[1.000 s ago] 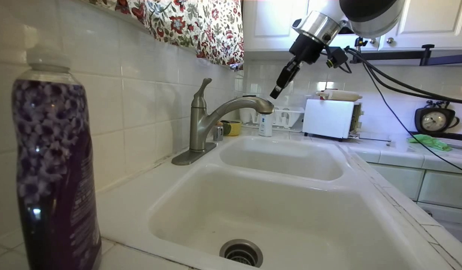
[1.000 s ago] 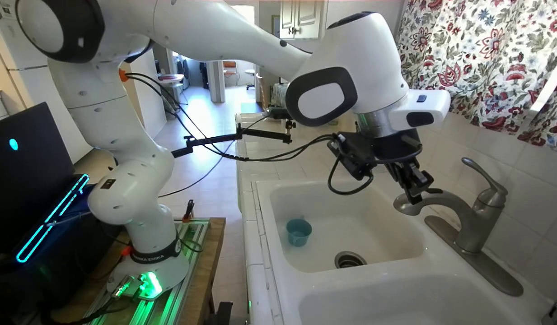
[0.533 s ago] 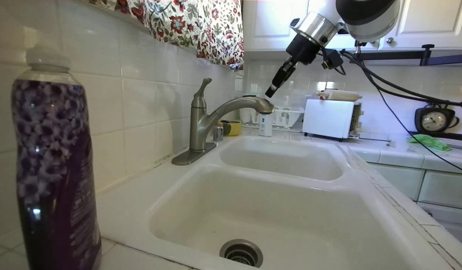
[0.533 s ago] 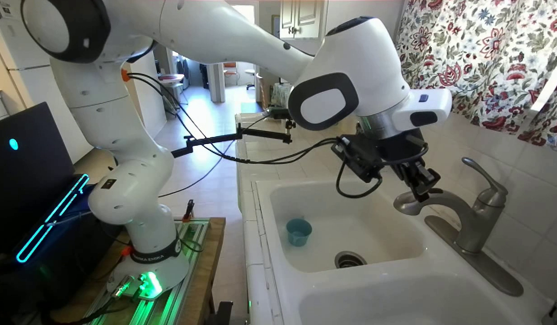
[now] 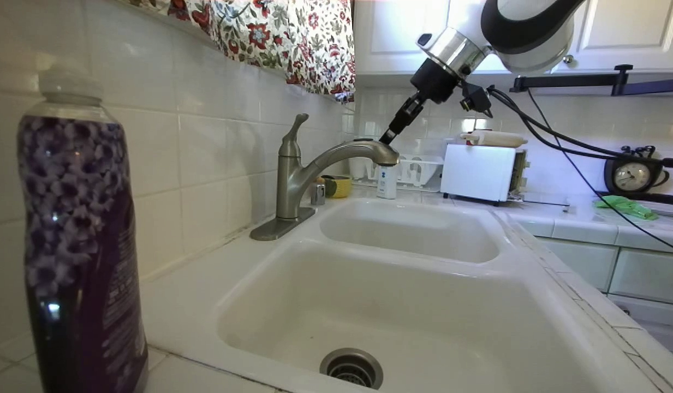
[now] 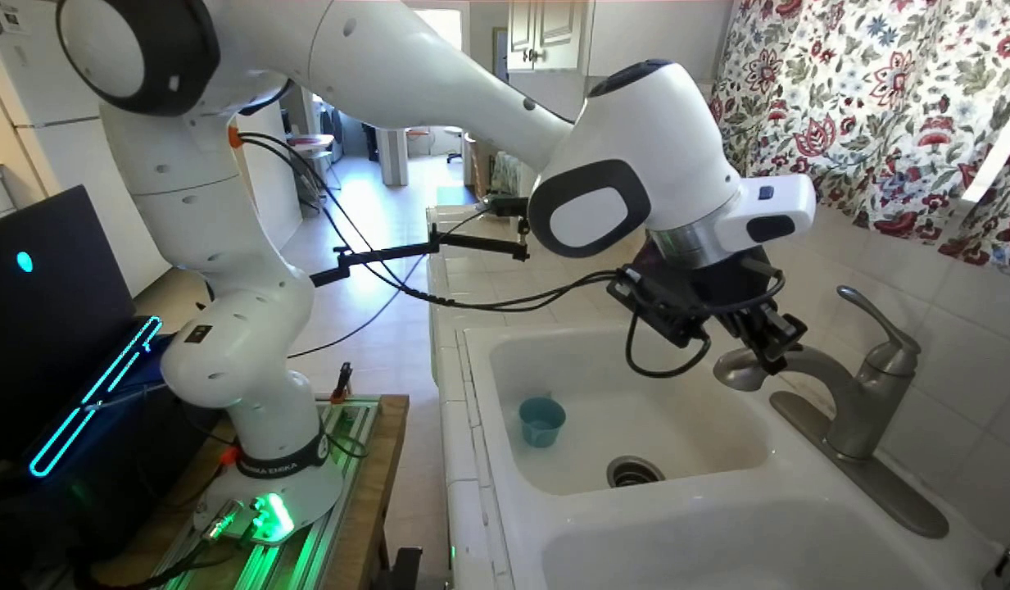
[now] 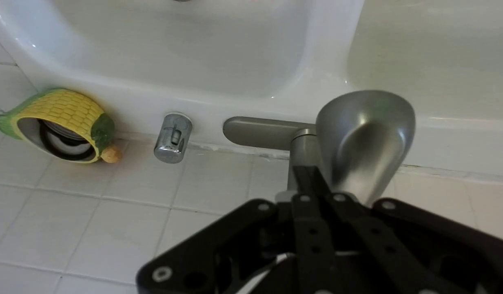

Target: Push the faucet to the left side of the sink.

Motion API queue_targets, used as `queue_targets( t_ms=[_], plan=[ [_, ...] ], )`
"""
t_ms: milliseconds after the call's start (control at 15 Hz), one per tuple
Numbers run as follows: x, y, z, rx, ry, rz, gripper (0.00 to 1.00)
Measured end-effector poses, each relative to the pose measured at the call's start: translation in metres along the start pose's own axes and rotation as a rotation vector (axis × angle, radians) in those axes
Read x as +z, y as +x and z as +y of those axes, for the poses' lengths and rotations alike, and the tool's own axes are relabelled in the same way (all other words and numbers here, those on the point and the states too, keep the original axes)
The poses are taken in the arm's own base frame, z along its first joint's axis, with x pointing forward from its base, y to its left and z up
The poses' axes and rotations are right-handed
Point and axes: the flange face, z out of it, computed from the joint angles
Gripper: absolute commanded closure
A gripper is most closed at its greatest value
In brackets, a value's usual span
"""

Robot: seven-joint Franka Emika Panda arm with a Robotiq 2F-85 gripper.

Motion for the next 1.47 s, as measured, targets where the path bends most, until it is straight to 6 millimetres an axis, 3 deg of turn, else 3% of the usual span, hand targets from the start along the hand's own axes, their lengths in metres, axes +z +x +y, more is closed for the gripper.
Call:
queue_targets(
  t_ms=[400,1467],
  plan=[
    [0.005,0.001,-0.004,0.013,0.011,0.029,1.00],
    [0.009,0.017,-0.062,-0.032,0.188,0.101,1.00]
  ],
)
